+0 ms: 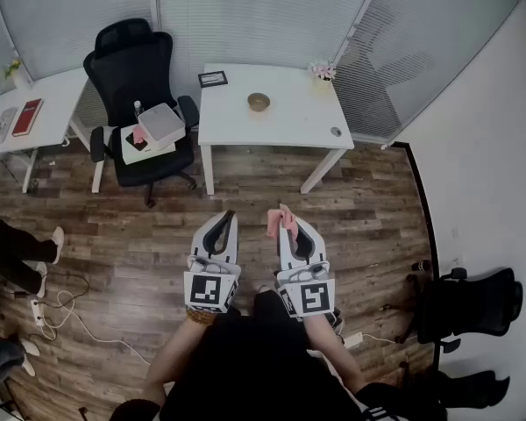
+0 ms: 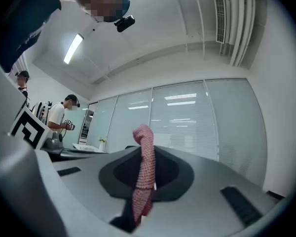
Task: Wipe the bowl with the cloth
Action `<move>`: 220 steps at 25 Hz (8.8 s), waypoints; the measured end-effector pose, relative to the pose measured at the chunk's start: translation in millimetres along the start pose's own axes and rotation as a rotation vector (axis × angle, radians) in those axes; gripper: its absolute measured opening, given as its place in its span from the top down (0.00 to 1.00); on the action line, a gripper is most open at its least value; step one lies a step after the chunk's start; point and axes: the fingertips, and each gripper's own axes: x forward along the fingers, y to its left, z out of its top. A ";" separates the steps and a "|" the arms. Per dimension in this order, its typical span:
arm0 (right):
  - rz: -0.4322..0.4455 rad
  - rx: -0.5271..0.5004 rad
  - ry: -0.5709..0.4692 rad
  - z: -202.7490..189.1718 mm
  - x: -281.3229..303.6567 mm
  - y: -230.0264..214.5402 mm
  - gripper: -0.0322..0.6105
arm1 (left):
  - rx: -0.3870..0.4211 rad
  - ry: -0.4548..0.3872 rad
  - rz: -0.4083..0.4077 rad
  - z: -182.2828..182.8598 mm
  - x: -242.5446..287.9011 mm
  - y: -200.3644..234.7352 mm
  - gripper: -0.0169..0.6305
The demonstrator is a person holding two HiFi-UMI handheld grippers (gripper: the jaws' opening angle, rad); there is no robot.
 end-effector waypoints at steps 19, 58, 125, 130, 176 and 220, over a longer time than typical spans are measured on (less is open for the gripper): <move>0.034 0.126 -0.011 -68.7 125.3 -125.1 0.90 | 0.054 0.149 -0.008 -62.0 165.7 29.0 0.94; 0.269 -0.046 0.283 -228.9 519.3 -338.8 0.90 | -0.091 0.312 0.043 -191.5 568.9 223.2 0.94; 0.861 -0.639 0.911 -550.5 595.8 -290.7 0.65 | -0.184 0.961 -0.203 -467.1 637.7 262.9 0.78; 0.834 -0.600 1.012 -571.8 593.2 -290.6 0.65 | -0.156 0.996 -0.223 -472.1 642.5 259.9 0.79; 0.582 -0.759 0.575 -363.4 626.5 -294.4 0.91 | 0.392 0.669 -0.286 -271.5 677.4 242.1 0.93; 0.501 -0.816 0.449 -313.5 659.2 -287.2 0.91 | 0.020 0.561 -0.080 -229.5 666.9 292.6 0.77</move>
